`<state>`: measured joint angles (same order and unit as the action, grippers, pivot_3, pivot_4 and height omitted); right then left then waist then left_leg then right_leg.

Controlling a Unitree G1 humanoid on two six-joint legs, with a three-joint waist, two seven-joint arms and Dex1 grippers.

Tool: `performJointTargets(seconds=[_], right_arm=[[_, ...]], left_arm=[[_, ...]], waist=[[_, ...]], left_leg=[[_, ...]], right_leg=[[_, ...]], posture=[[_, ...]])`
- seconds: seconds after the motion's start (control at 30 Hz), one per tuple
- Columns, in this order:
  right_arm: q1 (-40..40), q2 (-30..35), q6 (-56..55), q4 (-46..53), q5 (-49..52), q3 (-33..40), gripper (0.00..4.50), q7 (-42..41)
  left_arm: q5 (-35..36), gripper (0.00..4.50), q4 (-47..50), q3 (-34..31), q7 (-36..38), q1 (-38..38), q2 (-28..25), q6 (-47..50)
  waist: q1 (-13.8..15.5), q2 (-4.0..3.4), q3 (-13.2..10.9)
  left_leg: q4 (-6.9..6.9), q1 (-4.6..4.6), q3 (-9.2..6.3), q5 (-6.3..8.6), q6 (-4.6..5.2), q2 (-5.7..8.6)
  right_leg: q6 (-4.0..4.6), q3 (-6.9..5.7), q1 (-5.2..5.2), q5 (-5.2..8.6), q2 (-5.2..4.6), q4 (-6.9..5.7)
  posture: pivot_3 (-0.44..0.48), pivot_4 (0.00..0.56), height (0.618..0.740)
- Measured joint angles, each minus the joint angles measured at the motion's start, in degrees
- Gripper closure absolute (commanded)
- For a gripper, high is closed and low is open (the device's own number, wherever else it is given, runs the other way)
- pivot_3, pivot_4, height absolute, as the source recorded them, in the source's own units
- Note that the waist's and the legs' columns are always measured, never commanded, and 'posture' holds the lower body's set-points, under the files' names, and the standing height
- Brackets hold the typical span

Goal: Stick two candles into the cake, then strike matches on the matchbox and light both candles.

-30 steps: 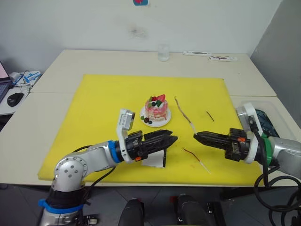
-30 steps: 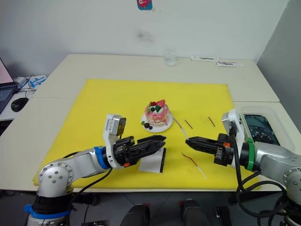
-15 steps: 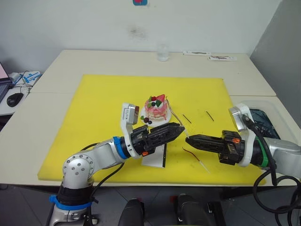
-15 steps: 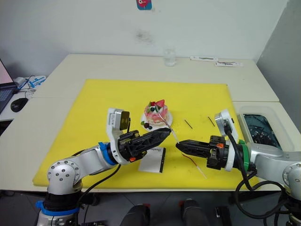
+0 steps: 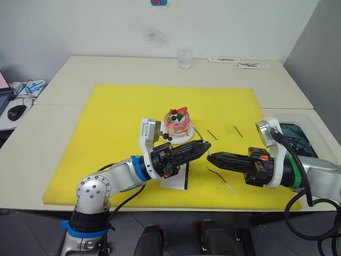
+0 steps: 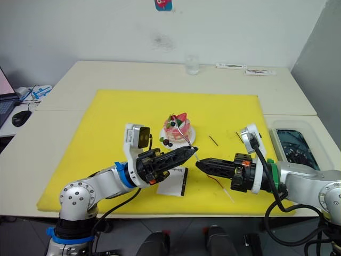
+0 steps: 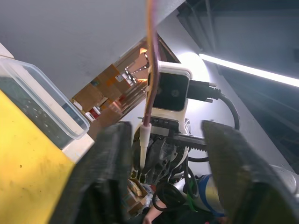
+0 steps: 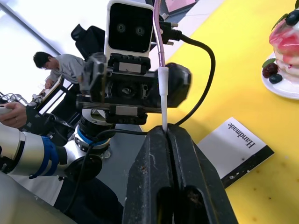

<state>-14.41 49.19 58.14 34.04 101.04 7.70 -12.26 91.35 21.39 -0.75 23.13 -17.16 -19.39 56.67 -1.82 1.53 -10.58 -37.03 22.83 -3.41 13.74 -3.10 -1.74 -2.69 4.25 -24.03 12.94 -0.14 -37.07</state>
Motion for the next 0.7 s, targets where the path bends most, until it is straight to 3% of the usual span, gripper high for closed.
performJointTargets(seconds=[0.13, 0.43, 0.7], right_arm=[[-0.3, 0.4, -0.4, 0.1, 1.4, -0.3, 4.50, -0.1], [-1.2, 1.0, -1.5, -0.3, 1.6, -1.9, 4.50, -0.1], [-1.5, 2.9, -1.5, -1.8, 0.5, -1.9, 1.86, -0.8]], left_arm=[[-0.5, 4.37, -1.1, 0.5, 0.0, 0.0, 0.8, -0.1], [-0.8, 4.44, -1.4, 0.5, 0.0, 0.0, 1.1, -0.6], [-2.0, 4.50, -0.7, 0.3, 0.0, 0.0, 0.6, -2.1]], waist=[[0.0, 0.00, 0.0], [0.0, 0.00, 0.0], [0.0, 0.00, 0.0]], left_leg=[[0.01, 0.01, -0.01, 0.00, 0.00, 0.00], [0.02, 0.03, -0.01, 0.00, 0.00, 0.00], [0.03, 0.05, -0.01, 0.00, 0.00, 0.00]], right_leg=[[0.00, 0.00, -0.01, 0.00, 0.00, 0.01], [0.00, 0.00, -0.02, 0.00, 0.00, 0.04], [0.00, 0.00, -0.04, 0.00, 0.00, 0.07]], posture=[[0.000, 0.150, 0.740], [0.000, 0.150, 0.740], [0.000, 0.150, 0.740]])
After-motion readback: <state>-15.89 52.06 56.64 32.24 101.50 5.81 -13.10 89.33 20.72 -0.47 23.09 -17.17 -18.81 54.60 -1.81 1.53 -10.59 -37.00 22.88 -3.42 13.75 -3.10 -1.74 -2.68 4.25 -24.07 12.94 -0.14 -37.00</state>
